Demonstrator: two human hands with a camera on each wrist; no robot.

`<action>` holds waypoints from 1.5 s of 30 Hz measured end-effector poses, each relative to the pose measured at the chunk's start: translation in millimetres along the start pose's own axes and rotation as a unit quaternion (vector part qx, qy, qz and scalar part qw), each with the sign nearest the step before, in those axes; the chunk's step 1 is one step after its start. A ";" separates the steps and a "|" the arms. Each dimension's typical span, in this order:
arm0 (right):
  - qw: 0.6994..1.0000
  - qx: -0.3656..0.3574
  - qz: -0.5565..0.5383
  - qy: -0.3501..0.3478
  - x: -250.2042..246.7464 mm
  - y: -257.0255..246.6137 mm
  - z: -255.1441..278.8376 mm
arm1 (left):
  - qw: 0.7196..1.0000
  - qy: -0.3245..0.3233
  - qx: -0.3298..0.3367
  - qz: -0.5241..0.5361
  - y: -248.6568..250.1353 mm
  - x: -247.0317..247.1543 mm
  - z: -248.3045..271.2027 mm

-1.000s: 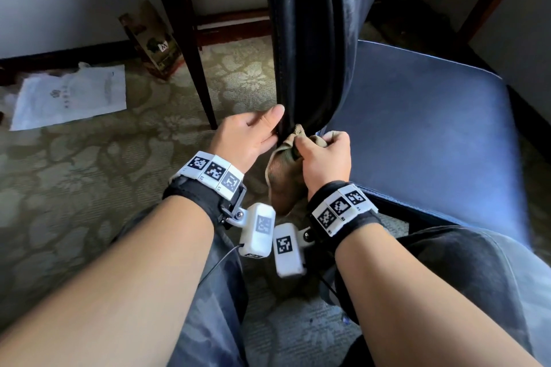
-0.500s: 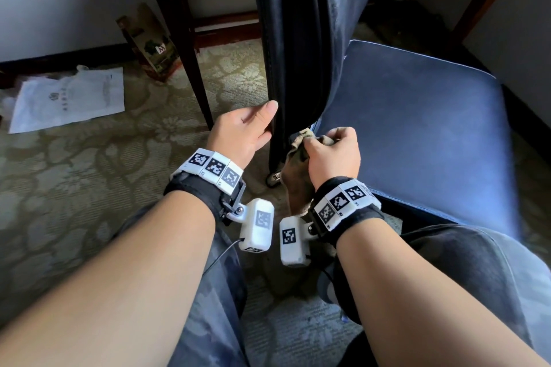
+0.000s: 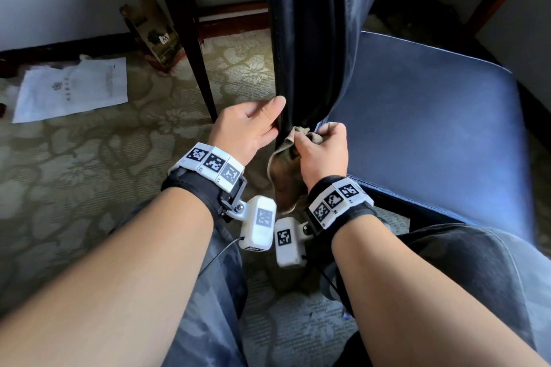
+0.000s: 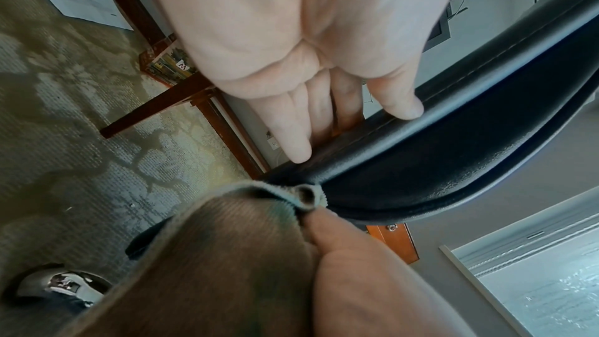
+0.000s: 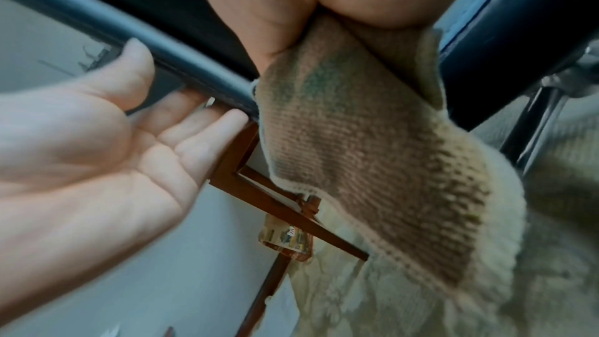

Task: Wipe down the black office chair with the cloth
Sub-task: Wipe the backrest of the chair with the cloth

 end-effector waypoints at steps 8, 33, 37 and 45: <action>0.986 0.037 0.155 -0.059 6.6 17.5 -3.2 | 1.000 -0.002 -0.001 0.010 0.9 1.4 3.0; 0.983 -0.021 0.164 -0.074 8.9 16.7 12.2 | 1.000 -0.007 0.004 0.020 -2.6 5.1 5.2; 0.991 0.008 0.121 -0.047 -1.7 32.1 18.9 | 0.999 -0.003 0.001 0.034 -1.2 5.1 3.9; 0.998 -0.053 0.044 -0.010 -1.6 0.8 13.7 | 1.000 -0.004 0.006 0.026 -1.8 5.3 4.6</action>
Point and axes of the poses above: each hand's wrist, its own z-axis away from the middle knuckle, its own x-axis out of the palm, y = z × x, the point moved 6 cm from there along -z, towards the middle knuckle, and after that the axes turned 15 degrees about -y, right-handed, at the moved point
